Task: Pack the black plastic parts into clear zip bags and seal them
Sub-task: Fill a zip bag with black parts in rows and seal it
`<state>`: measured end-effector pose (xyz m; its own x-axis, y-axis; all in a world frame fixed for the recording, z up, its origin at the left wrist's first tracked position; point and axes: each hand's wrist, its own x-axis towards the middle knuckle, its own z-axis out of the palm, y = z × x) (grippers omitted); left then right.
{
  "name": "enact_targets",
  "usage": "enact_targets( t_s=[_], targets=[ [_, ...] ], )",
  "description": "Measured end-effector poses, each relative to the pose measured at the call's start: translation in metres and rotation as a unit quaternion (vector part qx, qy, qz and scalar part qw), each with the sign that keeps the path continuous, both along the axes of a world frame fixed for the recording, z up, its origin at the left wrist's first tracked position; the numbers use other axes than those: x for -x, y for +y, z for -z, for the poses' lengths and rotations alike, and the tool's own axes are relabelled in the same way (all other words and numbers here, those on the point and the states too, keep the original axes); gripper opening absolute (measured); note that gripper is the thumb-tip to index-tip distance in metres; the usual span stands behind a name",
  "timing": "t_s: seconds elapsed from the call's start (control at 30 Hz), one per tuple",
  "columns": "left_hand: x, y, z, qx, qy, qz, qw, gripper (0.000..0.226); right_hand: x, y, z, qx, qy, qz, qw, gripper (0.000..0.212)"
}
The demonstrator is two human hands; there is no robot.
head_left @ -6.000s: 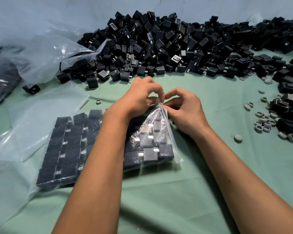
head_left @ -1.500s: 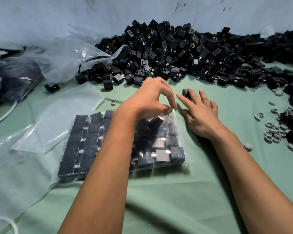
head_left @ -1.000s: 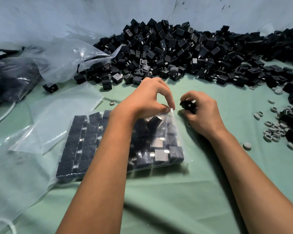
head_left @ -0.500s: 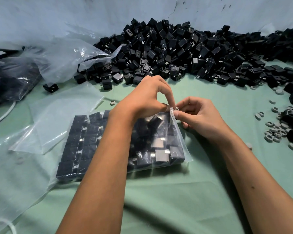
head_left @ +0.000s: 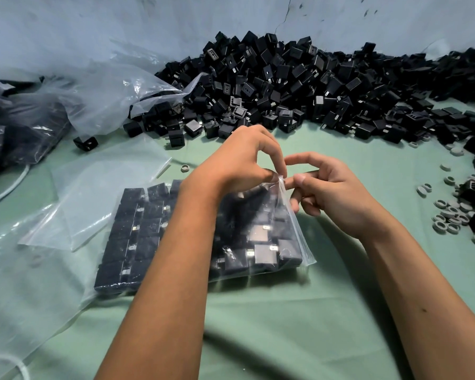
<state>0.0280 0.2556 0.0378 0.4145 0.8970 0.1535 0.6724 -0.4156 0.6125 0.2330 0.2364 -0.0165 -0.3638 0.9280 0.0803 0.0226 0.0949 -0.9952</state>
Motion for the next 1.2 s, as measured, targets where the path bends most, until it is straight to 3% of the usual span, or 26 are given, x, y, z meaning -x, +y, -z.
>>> enact_targets(
  t_s=[0.2,0.37,0.57,0.63,0.7,0.8,0.87,0.97,1.07,1.13,1.2],
  targets=[
    [-0.002,0.000,0.000,-0.003,0.002,0.004,1.000,0.022,0.007,-0.007,-0.001,0.071,0.052,-0.100,0.991,0.042],
    [0.000,0.002,0.001,0.000,-0.002,-0.001,1.000,0.022,0.001,-0.003,-0.006,0.099,0.066,-0.020,0.993,0.046],
    [0.000,0.002,0.003,-0.003,-0.017,0.000,1.000,0.022,0.014,-0.011,-0.004,0.117,0.099,-0.099,0.983,0.046],
    [0.002,0.002,0.003,0.005,-0.029,-0.002,1.000,0.024,0.009,-0.003,-0.005,0.107,0.096,-0.042,0.989,0.039],
    [0.002,0.002,0.004,0.010,-0.035,-0.006,0.999,0.021,0.005,0.009,-0.003,0.091,0.043,0.095,0.990,0.032],
    [0.004,0.002,0.006,0.020,-0.046,-0.008,0.999,0.020,0.011,0.039,0.000,0.008,-0.122,0.330,0.936,0.025],
    [0.005,0.002,0.008,0.026,-0.052,-0.011,0.998,0.020,0.019,0.068,-0.005,-0.081,-0.256,0.380,0.885,0.020],
    [0.007,0.002,0.009,0.029,-0.063,-0.008,0.998,0.022,0.046,0.115,-0.019,-0.202,-0.465,0.268,0.820,0.050],
    [0.010,0.003,0.009,0.036,-0.062,-0.007,0.997,0.025,0.079,0.152,-0.033,-0.325,-0.569,0.113,0.747,0.082],
    [0.012,0.003,0.009,0.054,-0.066,-0.008,0.996,0.027,0.098,0.174,-0.039,-0.378,-0.599,0.025,0.705,0.085],
    [0.013,0.004,0.008,0.062,-0.062,-0.006,0.996,0.026,0.114,0.191,-0.038,-0.378,-0.620,-0.044,0.686,0.081]
  ],
)
